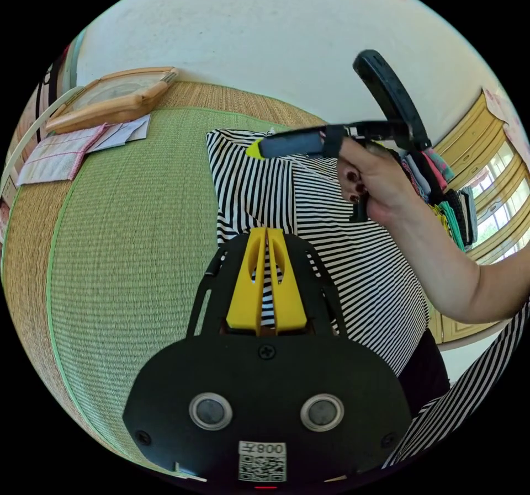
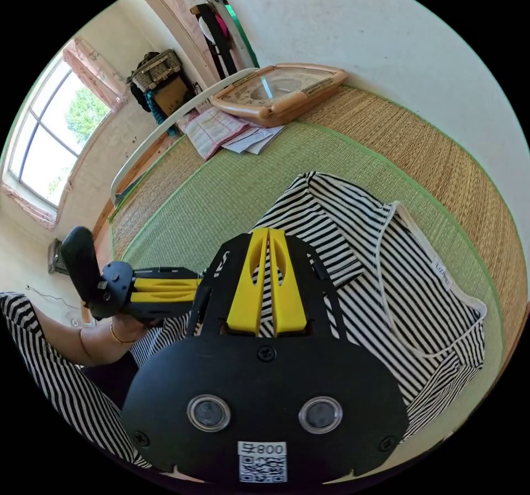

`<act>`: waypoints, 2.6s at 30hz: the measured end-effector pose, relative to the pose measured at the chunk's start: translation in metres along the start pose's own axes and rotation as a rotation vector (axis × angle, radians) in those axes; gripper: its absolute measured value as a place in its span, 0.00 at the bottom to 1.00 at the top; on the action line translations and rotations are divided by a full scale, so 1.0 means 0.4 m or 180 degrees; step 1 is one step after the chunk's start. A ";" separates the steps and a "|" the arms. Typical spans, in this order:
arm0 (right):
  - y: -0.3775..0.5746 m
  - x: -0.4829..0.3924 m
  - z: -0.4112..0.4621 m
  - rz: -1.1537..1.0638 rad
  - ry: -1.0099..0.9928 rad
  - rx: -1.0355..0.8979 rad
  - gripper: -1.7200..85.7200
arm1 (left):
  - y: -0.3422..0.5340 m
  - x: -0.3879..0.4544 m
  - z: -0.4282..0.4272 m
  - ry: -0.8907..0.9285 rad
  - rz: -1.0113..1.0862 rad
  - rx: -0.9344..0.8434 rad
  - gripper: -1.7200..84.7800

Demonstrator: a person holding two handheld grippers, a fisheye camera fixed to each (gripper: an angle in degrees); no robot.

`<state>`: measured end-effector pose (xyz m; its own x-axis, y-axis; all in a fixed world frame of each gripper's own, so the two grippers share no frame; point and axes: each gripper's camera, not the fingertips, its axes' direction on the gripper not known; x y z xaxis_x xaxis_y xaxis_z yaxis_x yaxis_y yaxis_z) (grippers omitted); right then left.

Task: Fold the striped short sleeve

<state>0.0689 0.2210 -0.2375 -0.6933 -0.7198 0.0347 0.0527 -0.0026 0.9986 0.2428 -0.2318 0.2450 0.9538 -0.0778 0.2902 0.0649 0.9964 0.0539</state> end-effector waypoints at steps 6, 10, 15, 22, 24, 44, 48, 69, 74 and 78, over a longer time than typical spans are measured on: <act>0.109 0.040 0.054 0.0292 -0.0169 -0.0224 0.02 | 0.013 -0.036 0.030 -0.0048 -0.0105 -0.0218 0.02; 0.150 0.062 -0.018 0.0415 -0.0346 -0.0138 0.02 | 0.039 -0.037 -0.014 0.0097 -0.0053 -0.0132 0.02; 0.312 0.059 -0.122 0.0569 -0.0480 -0.0153 0.02 | 0.123 -0.018 -0.038 0.0317 0.0043 -0.0379 0.02; 0.745 0.094 -0.287 0.1288 -0.0815 -0.0151 0.02 | 0.319 0.018 -0.076 0.0992 -0.0067 -0.0786 0.02; 0.857 0.097 -0.333 0.1476 -0.0935 -0.0099 0.02 | 0.357 0.035 -0.083 0.1115 -0.0092 -0.0870 0.02; 1.779 0.071 -0.594 0.2782 -0.1031 0.1085 0.08 | 0.660 0.046 -0.199 0.0954 -0.0769 -0.0763 0.07; 1.854 0.075 -0.581 0.2921 -0.1044 0.1147 0.10 | 0.706 -0.020 -0.210 0.0751 -0.1130 -0.0654 0.09; 1.851 0.113 -0.490 0.2614 0.0015 0.0166 0.12 | 0.708 0.003 -0.102 0.0096 -0.1042 -0.1166 0.10; 1.818 0.133 -0.448 0.2448 0.0149 -0.0052 0.12 | 0.713 0.013 -0.092 0.0068 -0.1121 -0.1189 0.10; 1.804 0.145 -0.423 0.2414 0.0092 -0.0079 0.11 | 0.721 0.008 -0.088 0.0148 -0.1236 -0.1170 0.09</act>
<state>0.1881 0.0600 0.4785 -0.4415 -0.5485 0.7101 0.5238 0.4849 0.7003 0.2751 0.0567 0.2279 0.8506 -0.4498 0.2724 0.5061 0.8409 -0.1918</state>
